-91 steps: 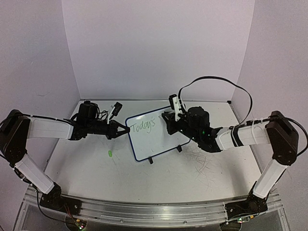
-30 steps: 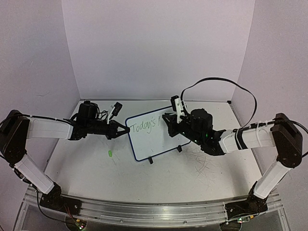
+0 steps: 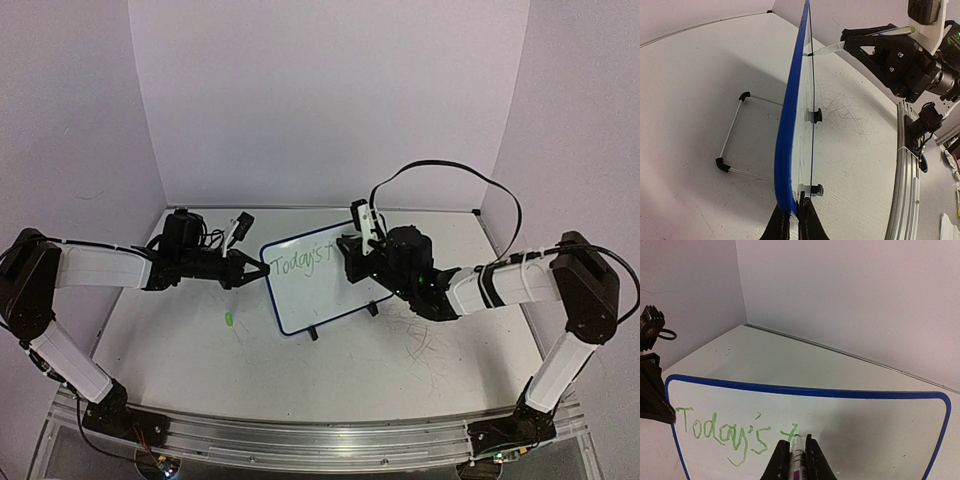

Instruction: Write a sentence on the whiteboard

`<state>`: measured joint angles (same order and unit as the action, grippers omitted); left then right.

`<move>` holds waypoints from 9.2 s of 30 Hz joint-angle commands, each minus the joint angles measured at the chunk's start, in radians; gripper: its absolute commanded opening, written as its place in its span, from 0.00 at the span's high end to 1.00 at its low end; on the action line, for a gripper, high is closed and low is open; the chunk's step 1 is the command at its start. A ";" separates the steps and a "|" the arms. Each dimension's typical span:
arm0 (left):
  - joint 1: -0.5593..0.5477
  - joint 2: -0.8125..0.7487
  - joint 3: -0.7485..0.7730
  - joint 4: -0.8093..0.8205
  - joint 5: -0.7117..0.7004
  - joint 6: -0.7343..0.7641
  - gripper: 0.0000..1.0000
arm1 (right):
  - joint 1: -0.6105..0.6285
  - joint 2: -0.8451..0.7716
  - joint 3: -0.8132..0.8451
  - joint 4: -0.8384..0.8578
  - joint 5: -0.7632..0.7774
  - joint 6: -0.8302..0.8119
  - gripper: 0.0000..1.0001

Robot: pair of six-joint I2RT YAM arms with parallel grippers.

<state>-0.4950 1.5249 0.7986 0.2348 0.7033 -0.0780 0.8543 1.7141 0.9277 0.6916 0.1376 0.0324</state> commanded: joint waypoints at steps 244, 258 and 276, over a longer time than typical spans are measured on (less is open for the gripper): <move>-0.017 -0.026 0.043 -0.092 -0.096 0.140 1.00 | -0.060 -0.039 -0.101 0.074 -0.035 0.032 1.00; -0.018 -0.024 0.041 -0.093 -0.096 0.140 1.00 | -0.060 -0.040 -0.114 0.074 -0.045 0.041 1.00; -0.019 -0.023 0.042 -0.093 -0.101 0.141 1.00 | -0.060 -0.132 -0.119 0.115 -0.008 0.014 1.00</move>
<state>-0.5121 1.5141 0.8249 0.1719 0.6800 -0.0250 0.7971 1.6681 0.8131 0.7607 0.1137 0.0551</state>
